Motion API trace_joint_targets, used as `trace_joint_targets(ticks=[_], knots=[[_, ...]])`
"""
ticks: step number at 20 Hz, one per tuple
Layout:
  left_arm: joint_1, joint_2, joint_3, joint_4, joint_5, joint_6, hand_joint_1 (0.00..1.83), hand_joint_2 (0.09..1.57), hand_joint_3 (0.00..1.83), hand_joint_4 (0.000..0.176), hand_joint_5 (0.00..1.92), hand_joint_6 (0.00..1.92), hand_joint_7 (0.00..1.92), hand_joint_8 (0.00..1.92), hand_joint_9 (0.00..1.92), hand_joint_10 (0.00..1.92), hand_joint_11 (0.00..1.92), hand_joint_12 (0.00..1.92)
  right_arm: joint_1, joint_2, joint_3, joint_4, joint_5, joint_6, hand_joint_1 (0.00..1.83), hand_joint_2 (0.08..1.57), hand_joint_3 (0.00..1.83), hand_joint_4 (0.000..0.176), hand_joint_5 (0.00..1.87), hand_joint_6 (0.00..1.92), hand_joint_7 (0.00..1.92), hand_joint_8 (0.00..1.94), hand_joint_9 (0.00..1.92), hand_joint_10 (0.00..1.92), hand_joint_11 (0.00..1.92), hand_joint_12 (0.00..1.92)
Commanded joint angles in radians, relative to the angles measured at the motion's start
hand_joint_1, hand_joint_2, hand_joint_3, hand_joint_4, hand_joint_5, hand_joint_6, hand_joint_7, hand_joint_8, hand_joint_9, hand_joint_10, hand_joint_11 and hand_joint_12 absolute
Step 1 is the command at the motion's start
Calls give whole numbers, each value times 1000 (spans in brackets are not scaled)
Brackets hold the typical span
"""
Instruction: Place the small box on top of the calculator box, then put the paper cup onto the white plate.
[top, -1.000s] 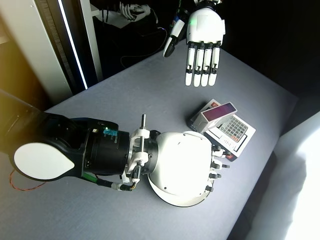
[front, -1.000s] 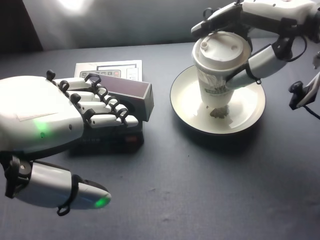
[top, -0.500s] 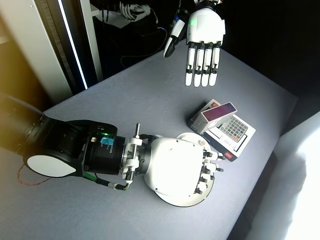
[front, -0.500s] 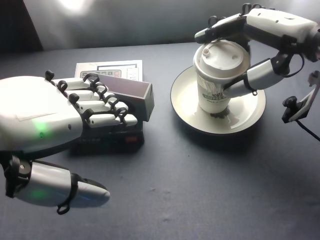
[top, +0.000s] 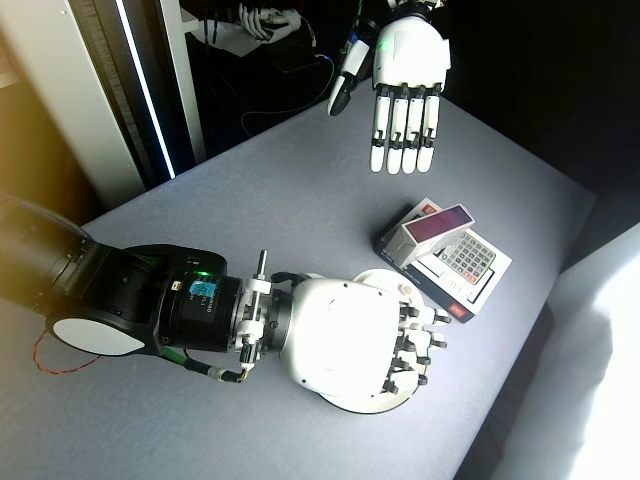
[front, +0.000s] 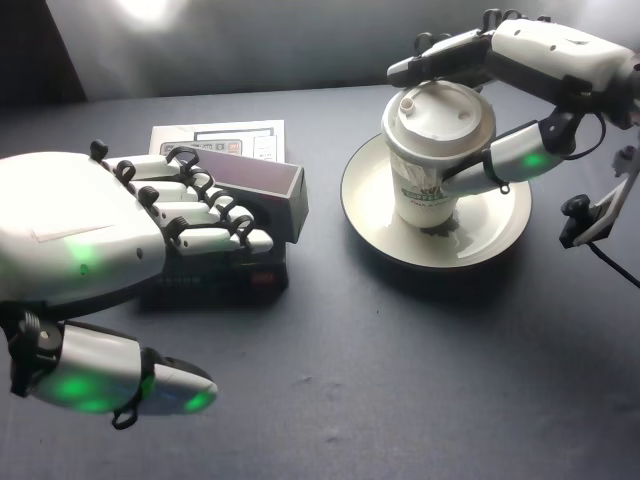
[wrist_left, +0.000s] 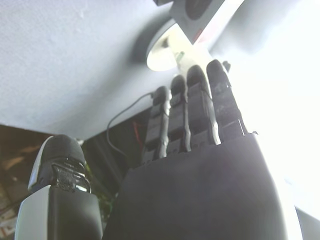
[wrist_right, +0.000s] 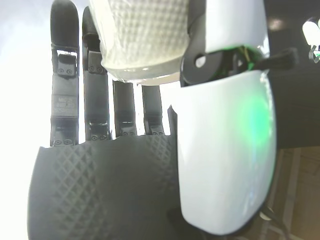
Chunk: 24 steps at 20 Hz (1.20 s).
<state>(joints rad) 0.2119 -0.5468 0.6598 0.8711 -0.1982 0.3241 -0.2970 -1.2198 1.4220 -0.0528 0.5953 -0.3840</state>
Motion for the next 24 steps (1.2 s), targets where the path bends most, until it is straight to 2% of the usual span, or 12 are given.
trace_joint_targets(ticks=[1,4,5,9,12,15,19,24], knots=[[-8,5,-2,-15,-65,0,153,1164,0,0,183,2,178,2,157,2,0,368,19,10,4,17,107,5,1146,1056,0,0,775,0,826,0,831,0,492,828],[-9,5,-2,-15,-65,0,111,1168,1,0,187,0,179,0,158,1,0,370,26,10,5,17,101,5,1026,1021,0,0,686,0,722,0,706,0,371,842],[-9,5,-3,-15,-65,0,97,1175,2,0,163,0,157,1,136,1,0,313,26,10,6,17,98,5,1017,992,0,0,626,0,682,0,665,0,343,835],[-9,5,-4,-15,-65,0,136,1169,0,0,146,1,146,0,128,0,0,287,26,10,11,16,97,5,1023,963,0,0,571,0,629,0,625,0,312,825],[-9,5,-4,-15,-65,0,124,1175,0,0,149,1,149,2,134,1,0,285,27,10,11,12,97,5,949,971,1,0,494,0,543,0,530,0,215,861],[-9,5,-5,-15,-65,0,102,1179,2,0,186,1,179,2,157,2,0,359,26,10,10,2,98,5,856,963,0,0,421,0,465,0,454,0,125,869],[-9,5,-6,-15,-64,0,102,1182,0,0,156,6,143,2,124,0,0,293,25,10,10,-2,98,5,831,934,0,0,410,7,445,5,415,2,81,863],[-10,5,-6,-19,-63,0,116,1176,0,0,167,0,171,0,148,0,0,324,21,11,10,-2,97,6,788,930,0,0,392,0,412,0,379,0,24,888]])
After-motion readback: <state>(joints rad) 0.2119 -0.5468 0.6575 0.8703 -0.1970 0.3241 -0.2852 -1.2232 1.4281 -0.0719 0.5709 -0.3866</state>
